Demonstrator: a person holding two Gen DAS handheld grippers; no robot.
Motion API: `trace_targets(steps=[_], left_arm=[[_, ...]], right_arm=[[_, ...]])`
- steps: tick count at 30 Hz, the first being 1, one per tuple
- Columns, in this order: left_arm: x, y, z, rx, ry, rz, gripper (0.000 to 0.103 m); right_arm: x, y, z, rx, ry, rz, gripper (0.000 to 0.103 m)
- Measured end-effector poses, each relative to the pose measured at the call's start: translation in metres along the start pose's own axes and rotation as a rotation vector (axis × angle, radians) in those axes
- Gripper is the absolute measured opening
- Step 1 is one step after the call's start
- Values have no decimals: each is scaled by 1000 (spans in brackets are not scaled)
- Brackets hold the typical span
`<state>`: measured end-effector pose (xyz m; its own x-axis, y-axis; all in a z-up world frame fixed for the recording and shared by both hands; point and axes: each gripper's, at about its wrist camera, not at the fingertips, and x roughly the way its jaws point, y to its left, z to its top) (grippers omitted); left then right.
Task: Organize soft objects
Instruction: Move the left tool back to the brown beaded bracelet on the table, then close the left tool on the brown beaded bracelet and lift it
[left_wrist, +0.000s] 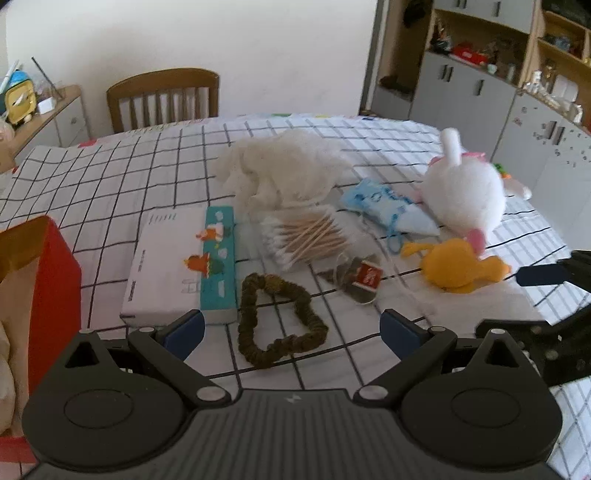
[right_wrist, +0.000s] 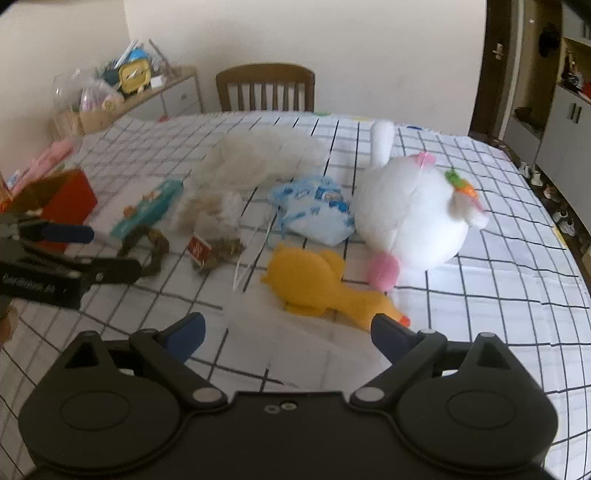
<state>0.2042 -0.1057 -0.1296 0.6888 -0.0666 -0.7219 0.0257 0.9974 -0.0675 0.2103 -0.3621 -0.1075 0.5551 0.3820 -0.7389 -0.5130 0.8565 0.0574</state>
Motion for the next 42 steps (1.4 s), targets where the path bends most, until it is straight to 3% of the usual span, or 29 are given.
trace_targets(steps=[6,12,17,25,28,31,37,42], left_arm=[[11,-1,-2,-13,26,4,100],[17,0,-2,-29,51,4,87],[21,1,-1,-22,62,11,66],[19,3,2,-13,64,21,36],[18,2,2,-6,63,21,32],[16,1,2,1,59,17,21],[11,2,2,10,41,3,17],[0,6,4,2,17,-7,17]], right_arm=[[8,2,-4,-37,31,3,89],[14,3,-6,-58,49,-2,82],[16,7,-8,-91,56,-16,77],[16,8,-9,-100,57,-52,48],[15,9,-9,-110,53,-59,35],[13,11,-8,-117,48,-59,27],[6,12,-6,-87,24,-46,12],[-7,15,-1,-40,-4,-20,8]])
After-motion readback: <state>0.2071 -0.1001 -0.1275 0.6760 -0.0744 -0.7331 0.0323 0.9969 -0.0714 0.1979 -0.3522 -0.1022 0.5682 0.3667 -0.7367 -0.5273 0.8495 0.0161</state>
